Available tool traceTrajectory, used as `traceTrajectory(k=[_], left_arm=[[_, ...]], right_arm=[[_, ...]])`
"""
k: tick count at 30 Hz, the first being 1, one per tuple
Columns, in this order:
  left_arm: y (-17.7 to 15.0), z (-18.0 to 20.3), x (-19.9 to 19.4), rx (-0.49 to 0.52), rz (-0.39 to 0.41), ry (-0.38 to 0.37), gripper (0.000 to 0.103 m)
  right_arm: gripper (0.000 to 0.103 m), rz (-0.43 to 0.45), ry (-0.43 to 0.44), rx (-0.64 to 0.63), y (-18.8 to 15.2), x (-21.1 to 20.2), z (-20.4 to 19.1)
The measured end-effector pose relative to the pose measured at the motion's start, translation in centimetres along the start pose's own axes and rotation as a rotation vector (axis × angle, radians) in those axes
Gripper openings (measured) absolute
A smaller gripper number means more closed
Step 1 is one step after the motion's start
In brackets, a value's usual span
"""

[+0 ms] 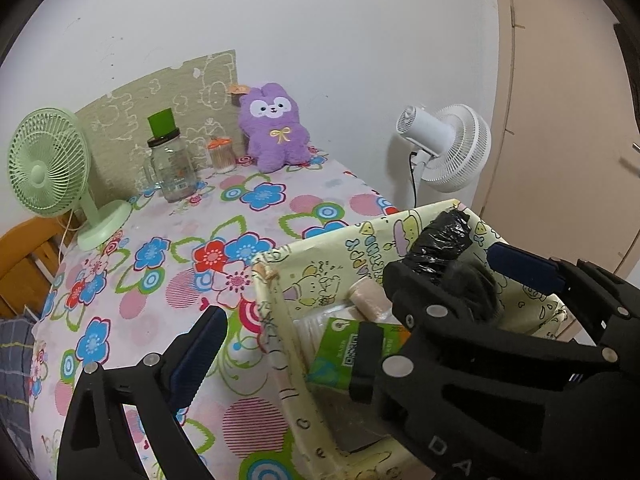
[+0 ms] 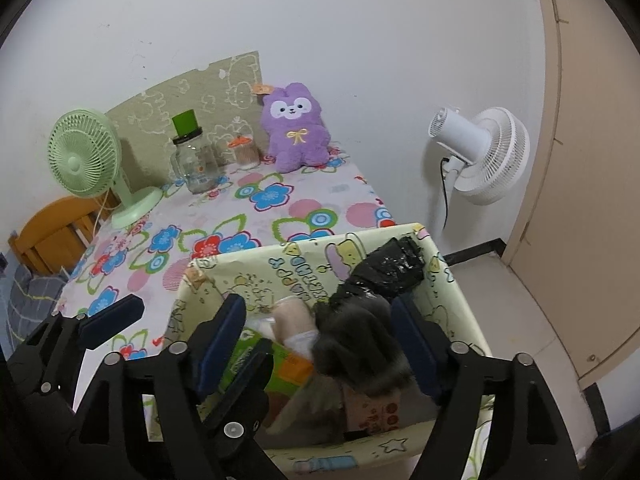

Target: Organize soft objects

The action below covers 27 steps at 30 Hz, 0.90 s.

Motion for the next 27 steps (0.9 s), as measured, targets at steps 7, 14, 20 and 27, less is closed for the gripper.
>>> traceTrajectory(k=[7,14,20,27], left_arm=[[-0.4,-1.0,-1.5,-0.018,0.017,0.008,0.099],[-0.7,-2.2,-3.5,-0.032,0.052,0.026,0.099],[-1.3,-3.3,-5.7,-0.049,0.088,0.041,0.100],[-2.0,-4.9,-8.0,-0.072,0.128,0.059,0.101]], right_arm=[[0.088,0.021,-0.001,-0.011,-0.1,-1.2,-1.4],[0.088,0.053,0.012,-0.038,-0.1,-3.0,-3.1],[0.089,0.083,0.018,-0.060,-0.3,-4.7,-4.7],[0.099,0.126,0.017,-0.070,-0.7,-6.8,-6.4]])
Point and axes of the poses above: each gripper's, at about its wrist camera, not at the fingertips, and x roughly the way its jaws point, z to its right, y to its top, the point moved 7 cm from there along x, roughly the way its jaws point, and after that the axes turned 8 degrees about -z, right-handed, at the moved point
